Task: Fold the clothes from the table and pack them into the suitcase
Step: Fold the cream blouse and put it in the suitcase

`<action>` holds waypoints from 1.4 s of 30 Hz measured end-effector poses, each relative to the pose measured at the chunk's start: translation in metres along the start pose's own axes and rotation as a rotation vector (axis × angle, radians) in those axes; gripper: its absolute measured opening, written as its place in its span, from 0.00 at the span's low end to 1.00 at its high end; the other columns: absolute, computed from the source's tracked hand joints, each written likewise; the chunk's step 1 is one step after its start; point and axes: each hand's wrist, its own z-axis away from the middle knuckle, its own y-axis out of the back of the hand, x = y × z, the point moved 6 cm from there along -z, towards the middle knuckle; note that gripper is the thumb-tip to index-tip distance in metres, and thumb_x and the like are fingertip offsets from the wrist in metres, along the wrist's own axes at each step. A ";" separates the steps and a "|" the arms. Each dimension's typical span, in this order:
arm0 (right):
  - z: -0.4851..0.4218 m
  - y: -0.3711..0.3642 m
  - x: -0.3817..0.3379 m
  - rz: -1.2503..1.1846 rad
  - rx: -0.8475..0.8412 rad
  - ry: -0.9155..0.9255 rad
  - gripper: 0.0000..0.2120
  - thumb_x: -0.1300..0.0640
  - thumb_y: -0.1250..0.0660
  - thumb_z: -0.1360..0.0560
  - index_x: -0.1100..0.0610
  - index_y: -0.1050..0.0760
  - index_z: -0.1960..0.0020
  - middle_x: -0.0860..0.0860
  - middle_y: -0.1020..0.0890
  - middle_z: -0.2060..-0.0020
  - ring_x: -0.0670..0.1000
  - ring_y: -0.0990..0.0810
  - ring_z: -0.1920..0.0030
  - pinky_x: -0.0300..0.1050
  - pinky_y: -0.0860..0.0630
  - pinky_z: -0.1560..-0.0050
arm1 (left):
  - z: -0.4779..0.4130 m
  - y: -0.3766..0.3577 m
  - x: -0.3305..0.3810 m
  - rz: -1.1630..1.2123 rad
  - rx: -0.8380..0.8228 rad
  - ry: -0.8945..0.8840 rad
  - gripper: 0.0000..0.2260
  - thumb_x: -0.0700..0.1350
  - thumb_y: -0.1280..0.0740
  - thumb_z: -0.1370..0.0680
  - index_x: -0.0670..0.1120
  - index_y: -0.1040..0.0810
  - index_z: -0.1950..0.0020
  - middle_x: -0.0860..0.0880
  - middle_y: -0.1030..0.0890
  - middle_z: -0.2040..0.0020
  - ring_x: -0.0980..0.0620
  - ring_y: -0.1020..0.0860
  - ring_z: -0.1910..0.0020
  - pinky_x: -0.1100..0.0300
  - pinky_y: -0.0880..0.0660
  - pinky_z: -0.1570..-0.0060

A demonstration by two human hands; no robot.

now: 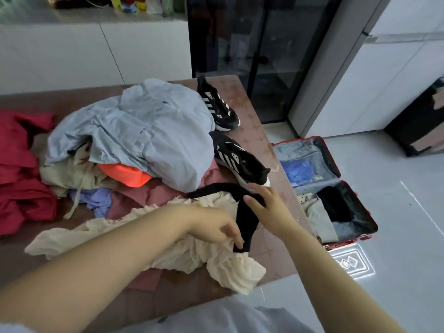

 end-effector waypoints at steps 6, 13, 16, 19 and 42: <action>0.021 -0.024 0.025 0.395 -0.249 -0.205 0.17 0.43 0.41 0.22 0.48 0.25 0.38 0.48 0.24 0.39 0.56 0.39 0.30 0.57 0.57 0.27 | -0.019 0.076 -0.034 0.130 0.604 0.021 0.16 0.32 0.42 0.26 0.47 0.20 0.47 0.53 0.20 0.50 0.60 0.22 0.48 0.68 0.28 0.47; 0.020 -0.021 0.019 0.188 0.151 -0.199 0.33 0.44 0.36 0.25 0.58 0.44 0.27 0.56 0.37 0.30 0.59 0.34 0.33 0.50 0.36 0.33 | -0.078 0.073 -0.059 -0.313 0.557 0.278 0.19 0.44 0.36 0.23 0.51 0.31 0.32 0.47 0.27 0.33 0.45 0.30 0.35 0.53 0.32 0.38; 0.013 -0.037 0.019 0.212 0.003 -0.219 0.38 0.42 0.38 0.24 0.55 0.53 0.23 0.59 0.47 0.25 0.61 0.41 0.28 0.54 0.40 0.30 | -0.085 0.074 -0.061 -0.539 0.590 0.355 0.16 0.47 0.36 0.22 0.51 0.28 0.35 0.45 0.25 0.38 0.43 0.29 0.38 0.54 0.34 0.41; 0.017 -0.052 0.027 0.231 -0.144 -0.311 0.42 0.39 0.40 0.24 0.53 0.60 0.23 0.59 0.51 0.24 0.61 0.42 0.27 0.54 0.41 0.29 | -0.075 0.081 -0.067 -0.327 0.680 0.347 0.09 0.47 0.35 0.23 0.51 0.21 0.43 0.50 0.20 0.47 0.48 0.25 0.47 0.62 0.30 0.51; -0.008 0.118 -0.118 0.133 0.491 0.280 0.13 0.57 0.39 0.22 0.54 0.20 0.41 0.54 0.27 0.48 0.56 0.25 0.49 0.44 0.32 0.52 | 0.217 0.119 -0.032 0.027 1.234 0.218 0.10 0.45 0.32 0.24 0.49 0.25 0.43 0.51 0.22 0.51 0.52 0.24 0.46 0.62 0.33 0.51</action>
